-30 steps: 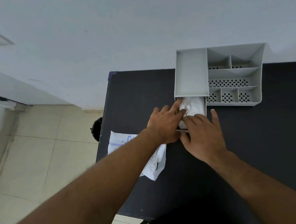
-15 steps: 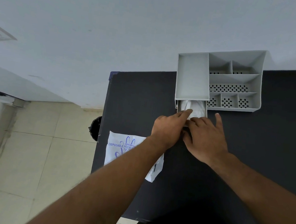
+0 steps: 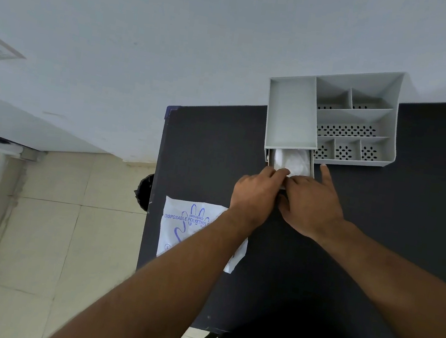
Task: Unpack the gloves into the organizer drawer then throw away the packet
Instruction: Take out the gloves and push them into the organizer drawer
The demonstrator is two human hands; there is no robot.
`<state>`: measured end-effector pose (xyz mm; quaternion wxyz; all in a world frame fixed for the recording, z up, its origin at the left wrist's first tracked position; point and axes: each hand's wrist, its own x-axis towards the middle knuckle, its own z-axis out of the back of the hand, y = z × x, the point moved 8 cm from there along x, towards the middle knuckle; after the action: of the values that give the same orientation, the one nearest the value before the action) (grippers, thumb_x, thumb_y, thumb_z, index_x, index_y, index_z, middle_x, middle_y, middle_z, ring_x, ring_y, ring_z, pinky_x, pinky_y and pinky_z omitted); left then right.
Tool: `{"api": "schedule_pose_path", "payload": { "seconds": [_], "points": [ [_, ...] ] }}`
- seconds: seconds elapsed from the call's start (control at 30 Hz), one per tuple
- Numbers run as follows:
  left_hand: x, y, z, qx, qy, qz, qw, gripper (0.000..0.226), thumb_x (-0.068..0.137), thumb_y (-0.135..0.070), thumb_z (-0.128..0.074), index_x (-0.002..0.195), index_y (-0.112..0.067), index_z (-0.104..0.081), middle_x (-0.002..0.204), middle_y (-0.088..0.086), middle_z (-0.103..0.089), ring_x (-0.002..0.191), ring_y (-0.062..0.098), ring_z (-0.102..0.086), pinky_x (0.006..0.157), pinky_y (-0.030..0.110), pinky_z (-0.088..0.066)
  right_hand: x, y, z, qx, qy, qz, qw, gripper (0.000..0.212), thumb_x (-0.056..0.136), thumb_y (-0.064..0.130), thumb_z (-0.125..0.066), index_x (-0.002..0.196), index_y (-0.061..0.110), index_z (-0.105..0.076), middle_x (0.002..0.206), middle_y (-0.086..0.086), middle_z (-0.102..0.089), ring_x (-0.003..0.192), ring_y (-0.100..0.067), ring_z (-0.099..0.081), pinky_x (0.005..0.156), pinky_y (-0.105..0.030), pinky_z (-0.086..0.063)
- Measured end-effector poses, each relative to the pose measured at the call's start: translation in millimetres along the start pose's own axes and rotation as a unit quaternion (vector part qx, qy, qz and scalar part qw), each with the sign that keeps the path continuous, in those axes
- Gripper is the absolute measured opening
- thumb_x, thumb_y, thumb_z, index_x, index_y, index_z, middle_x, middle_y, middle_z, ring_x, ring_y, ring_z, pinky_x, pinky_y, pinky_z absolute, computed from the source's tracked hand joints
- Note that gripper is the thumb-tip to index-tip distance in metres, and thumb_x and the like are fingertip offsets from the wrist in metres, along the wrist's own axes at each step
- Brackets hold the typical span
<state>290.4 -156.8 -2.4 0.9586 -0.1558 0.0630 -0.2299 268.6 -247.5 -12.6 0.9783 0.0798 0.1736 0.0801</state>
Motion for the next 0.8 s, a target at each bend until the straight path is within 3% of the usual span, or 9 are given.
{"api": "schedule_pose_path", "payload": {
  "seconds": [0.13, 0.3, 0.37, 0.47, 0.57, 0.8],
  "points": [
    [1.5, -0.1, -3.9, 0.021, 0.041, 0.004, 0.999, 0.052, 0.097, -0.013, -0.056, 0.148, -0.022, -0.047, 0.116, 0.005, -0.07, 0.088, 0.034, -0.07, 0.074, 0.043, -0.053, -1.0, -0.9, 8.4, 0.032, -0.039, -0.002, 0.999, 0.04, 0.096, 0.039, -0.042, 0.127, 0.022, -0.063, 0.112, 0.002, -0.07, 0.11, -0.016, -0.064, 0.122, -0.052, -0.006],
    [5.8, 3.5, -13.8, 0.048, 0.113, 0.039, 0.992, 0.064, 0.101, -0.019, -0.053, 0.158, -0.021, -0.025, 0.108, 0.006, -0.07, 0.091, 0.029, -0.068, 0.073, 0.04, -0.049, -1.3, -2.7, 8.3, 0.018, -0.039, 0.001, 0.999, 0.035, 0.095, 0.038, -0.051, 0.125, 0.023, -0.062, 0.11, 0.004, -0.069, 0.11, -0.017, -0.063, 0.122, -0.053, -0.008],
    [8.6, 0.6, -14.6, 0.07, 0.118, 0.019, 0.99, 0.063, 0.1, -0.021, -0.056, 0.157, -0.019, -0.027, 0.112, 0.006, -0.07, 0.096, 0.028, -0.068, 0.08, 0.042, -0.051, -1.2, -1.2, 2.6, 0.001, -0.011, 0.003, 1.0, 0.041, 0.093, 0.04, -0.056, 0.131, 0.022, -0.057, 0.118, 0.004, -0.068, 0.119, -0.018, -0.058, 0.121, -0.057, -0.01],
    [8.8, -2.1, -11.5, 0.083, 0.093, -0.011, 0.992, 0.055, 0.097, -0.02, -0.061, 0.149, -0.016, -0.043, 0.132, 0.008, -0.062, 0.117, 0.029, -0.059, 0.099, 0.046, -0.047, -1.0, 0.8, -2.2, -0.018, 0.007, 0.005, 1.0, 0.046, 0.093, 0.04, -0.056, 0.134, 0.02, -0.052, 0.125, 0.003, -0.065, 0.128, -0.019, -0.052, 0.121, -0.059, -0.01],
    [7.6, 0.0, -14.1, 0.094, 0.087, -0.013, 0.992, 0.045, 0.096, -0.022, -0.061, 0.139, -0.013, -0.051, 0.152, 0.008, -0.043, 0.119, 0.029, -0.054, 0.096, 0.046, -0.049, 1.6, 0.0, -2.7, -0.03, 0.009, 0.004, 1.0, 0.043, 0.094, 0.041, -0.053, 0.132, 0.019, -0.054, 0.129, 0.001, -0.064, 0.134, -0.022, -0.048, 0.12, -0.061, -0.01],
    [15.9, 5.0, -20.7, 0.104, 0.143, 0.004, 0.984, 0.052, 0.101, -0.027, -0.052, 0.15, -0.015, -0.039, 0.167, 0.005, -0.025, 0.112, 0.031, -0.065, 0.092, 0.048, -0.052, 7.7, -1.7, 1.3, -0.041, -0.009, 0.0, 0.999, 0.041, 0.095, 0.039, -0.052, 0.129, 0.019, -0.059, 0.125, 0.001, -0.066, 0.13, -0.022, -0.051, 0.12, -0.061, -0.01]
  ]
}}
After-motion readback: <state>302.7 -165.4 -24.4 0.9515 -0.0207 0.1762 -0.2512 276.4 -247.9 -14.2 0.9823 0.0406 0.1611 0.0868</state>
